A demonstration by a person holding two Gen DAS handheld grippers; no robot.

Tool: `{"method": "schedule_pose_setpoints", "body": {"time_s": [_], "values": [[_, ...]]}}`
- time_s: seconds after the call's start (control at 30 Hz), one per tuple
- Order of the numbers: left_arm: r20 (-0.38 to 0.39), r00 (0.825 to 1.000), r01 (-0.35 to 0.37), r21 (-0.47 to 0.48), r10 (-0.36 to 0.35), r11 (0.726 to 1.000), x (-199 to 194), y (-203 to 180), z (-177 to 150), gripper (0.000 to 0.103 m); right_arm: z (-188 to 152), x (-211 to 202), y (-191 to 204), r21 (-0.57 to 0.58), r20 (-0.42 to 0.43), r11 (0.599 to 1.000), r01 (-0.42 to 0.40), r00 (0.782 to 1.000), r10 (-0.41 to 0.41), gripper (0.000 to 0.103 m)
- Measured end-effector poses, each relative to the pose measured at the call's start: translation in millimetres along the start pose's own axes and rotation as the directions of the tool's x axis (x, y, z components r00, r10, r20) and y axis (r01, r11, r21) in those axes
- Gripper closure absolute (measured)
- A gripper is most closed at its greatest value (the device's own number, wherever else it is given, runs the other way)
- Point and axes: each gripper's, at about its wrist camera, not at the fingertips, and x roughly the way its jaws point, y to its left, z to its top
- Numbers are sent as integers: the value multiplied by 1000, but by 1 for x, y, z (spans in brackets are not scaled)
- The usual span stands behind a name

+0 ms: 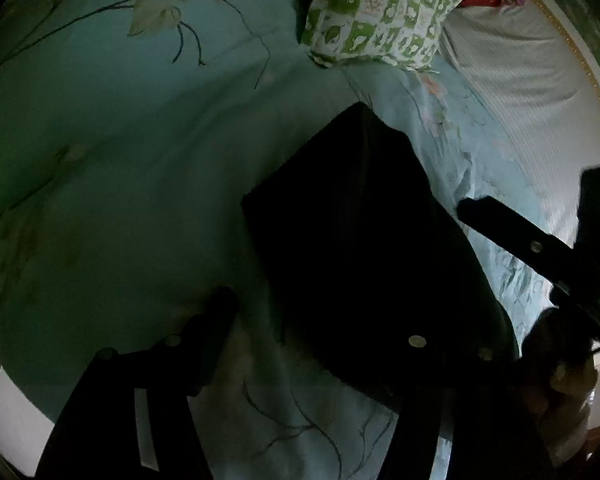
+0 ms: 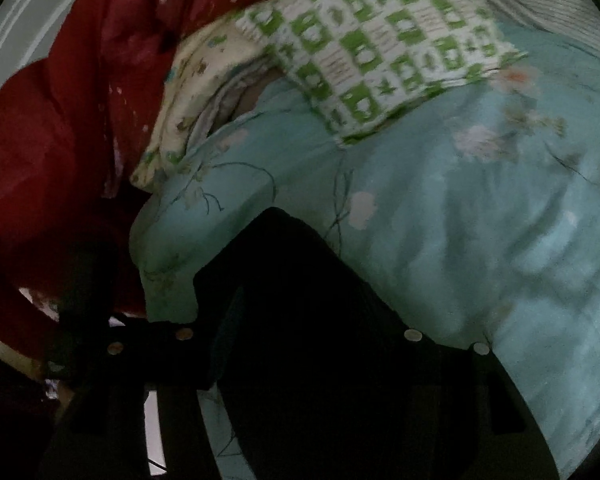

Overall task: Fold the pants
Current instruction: 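Lower the folded black pants onto the duvet with both grippers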

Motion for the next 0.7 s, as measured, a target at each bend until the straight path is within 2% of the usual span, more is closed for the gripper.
{"method": "schedule_pose_setpoints", "body": {"time_s": [0.13,0.23,0.33,0.37,0.4,0.43,0.5,0.7], "values": [[26,1000,-7,3,7,1000,5,1,2,42,12,22,-5,-24,-58,1000,3,998,-4,45],[47,998,-39,24,38,999,7,-5,2,45,18,40,-9,-48,-113,999,11,993,-16,45],[62,996,-69,53,66,996,8,-11,3,57,16,61,-8,-83,-181,997,3,983,-18,47],[65,996,-66,58,62,996,8,-12,3,67,15,65,-7,-91,-186,996,3,982,-20,53],[64,997,-56,59,52,997,8,-13,4,73,14,66,-7,-92,-184,996,3,983,-20,65],[64,997,-54,57,51,997,6,-14,6,75,13,65,-5,-89,-175,996,3,984,-18,71],[61,998,-28,61,24,998,2,-18,7,87,10,59,0,-98,-151,995,13,988,-28,77],[100,995,13,120,-25,993,-28,-47,3,89,2,12,6,-63,-26,998,-9,1000,8,81]]}}
